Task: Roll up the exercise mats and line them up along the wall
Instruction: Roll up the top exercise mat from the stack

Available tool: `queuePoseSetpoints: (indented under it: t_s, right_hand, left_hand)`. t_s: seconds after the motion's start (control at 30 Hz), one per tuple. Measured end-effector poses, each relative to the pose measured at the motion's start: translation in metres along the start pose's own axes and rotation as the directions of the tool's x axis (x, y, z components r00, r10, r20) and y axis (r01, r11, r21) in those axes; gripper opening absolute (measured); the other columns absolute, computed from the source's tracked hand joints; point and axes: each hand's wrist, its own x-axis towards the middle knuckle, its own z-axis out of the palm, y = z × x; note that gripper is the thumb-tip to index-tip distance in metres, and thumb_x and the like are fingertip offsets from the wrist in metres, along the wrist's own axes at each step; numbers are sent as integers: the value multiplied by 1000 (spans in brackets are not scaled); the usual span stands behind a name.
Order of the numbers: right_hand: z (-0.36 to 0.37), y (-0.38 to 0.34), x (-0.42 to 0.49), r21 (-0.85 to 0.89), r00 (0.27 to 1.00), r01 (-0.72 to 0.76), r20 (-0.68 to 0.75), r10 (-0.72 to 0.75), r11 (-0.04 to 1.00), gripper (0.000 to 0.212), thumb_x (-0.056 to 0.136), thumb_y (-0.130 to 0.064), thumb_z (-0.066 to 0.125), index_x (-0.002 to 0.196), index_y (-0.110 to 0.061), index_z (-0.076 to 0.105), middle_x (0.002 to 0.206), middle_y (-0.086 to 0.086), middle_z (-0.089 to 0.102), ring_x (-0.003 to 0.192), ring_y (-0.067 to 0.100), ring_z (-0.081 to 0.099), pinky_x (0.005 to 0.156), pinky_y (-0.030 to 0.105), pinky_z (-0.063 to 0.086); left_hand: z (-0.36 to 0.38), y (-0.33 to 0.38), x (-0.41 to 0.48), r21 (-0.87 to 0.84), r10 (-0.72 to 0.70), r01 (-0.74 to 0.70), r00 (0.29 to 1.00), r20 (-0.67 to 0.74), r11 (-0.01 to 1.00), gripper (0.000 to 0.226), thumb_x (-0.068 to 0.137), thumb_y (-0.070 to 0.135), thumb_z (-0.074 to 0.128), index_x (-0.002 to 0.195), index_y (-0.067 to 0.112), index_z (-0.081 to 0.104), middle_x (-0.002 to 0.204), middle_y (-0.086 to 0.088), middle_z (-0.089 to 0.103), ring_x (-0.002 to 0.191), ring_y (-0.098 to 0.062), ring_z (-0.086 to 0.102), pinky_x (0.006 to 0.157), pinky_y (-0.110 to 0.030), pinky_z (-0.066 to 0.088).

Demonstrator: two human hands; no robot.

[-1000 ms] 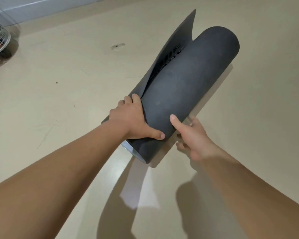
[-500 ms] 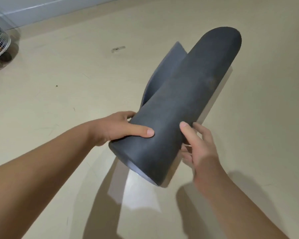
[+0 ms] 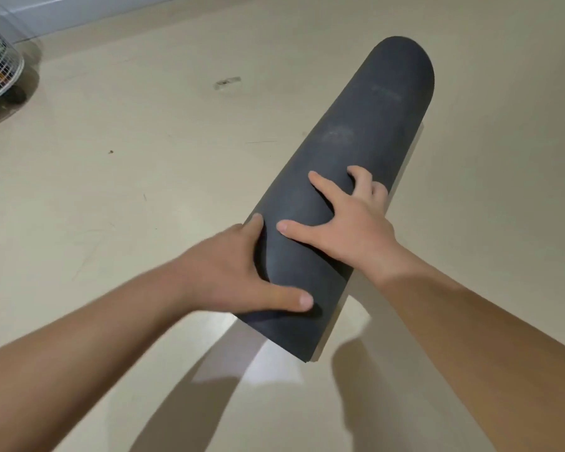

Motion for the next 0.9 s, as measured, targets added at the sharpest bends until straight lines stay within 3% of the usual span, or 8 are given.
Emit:
queuePoseSetpoints:
  t_s: [0.1, 0.2, 0.33, 0.47, 0.6, 0.73, 0.8, 0.9]
  right_hand:
    - [-4, -7, 14, 29, 997, 81, 5, -81, 996, 88, 72, -86, 68, 151, -55, 45, 163, -15, 19, 152, 17, 14, 115, 50, 41]
    - [-2, 9, 6, 46, 992, 123, -15, -123, 991, 85, 81, -70, 74, 156, -49, 42, 166, -10, 18, 153, 18, 22, 117, 45, 40]
    - [25, 15, -12, -15, 992, 94, 80, -93, 995, 85, 88, -73, 66, 160, -56, 24, 174, -15, -2, 161, 13, 1, 118, 45, 37]
    - [40, -5, 4, -151, 994, 113, 5, -113, 982, 84, 87, -80, 58, 160, -55, 26, 173, -8, 3, 158, 24, 1, 96, 45, 51]
    - [47, -15, 15, -210, 995, 101, 17, -100, 972, 84, 84, -84, 55, 158, -56, 26, 171, -9, 3, 154, 27, 4, 84, 43, 56]
    - [30, -10, 11, 68, 992, 112, 55, -116, 991, 83, 86, -72, 69, 159, -53, 33, 173, -15, 1, 157, 13, 0, 110, 37, 38]
    - [24, 1, 4, 253, 993, 112, 7, -117, 961, 79, 90, -59, 75, 159, -47, 38, 173, -18, 4, 158, 6, 8, 116, 22, 24]
    - [22, 18, -11, 437, 999, 38, -38, -24, 899, 81, 93, -42, 79, 161, -43, 35, 171, -23, 3, 153, -2, 21, 98, -5, 20]
  left_hand:
    - [15, -24, 9, 42, -11, 16, 993, -114, 999, 126, 42, 84, 86, 146, 40, 31, 126, 16, 58, 108, -13, 66, 89, -42, 58]
    - [0, -64, 18, -289, 44, -70, 995, -94, 955, 100, 57, 53, 102, 140, 53, 46, 131, 24, 67, 115, -6, 69, 99, -42, 55]
    - [-4, -90, 29, -415, 72, -99, 994, -80, 905, 92, 68, 26, 101, 142, 43, 50, 132, 19, 69, 119, -7, 69, 103, -41, 54]
    - [-12, -105, 35, -485, 40, -44, 999, -17, 874, 88, 74, 17, 96, 145, 38, 48, 135, 14, 68, 122, -12, 69, 106, -43, 54]
    - [-28, -101, 35, -394, 8, 13, 999, 52, 919, 80, 74, 26, 97, 140, 40, 53, 132, 18, 69, 117, -6, 70, 105, -41, 55]
    - [-43, -71, 17, -259, -62, 36, 994, -92, 965, 77, 84, 38, 88, 146, 51, 45, 134, 36, 43, 101, 10, 62, 84, -12, 47]
    - [-41, -60, 10, -206, -84, 44, 979, -187, 978, 82, 85, 48, 84, 155, 40, 42, 137, 30, 38, 108, -3, 60, 92, -22, 45]
    - [-27, -44, 1, -41, 24, -34, 971, -236, 999, 65, 77, 71, 78, 127, 32, 61, 124, 22, 59, 110, -8, 59, 94, -34, 50]
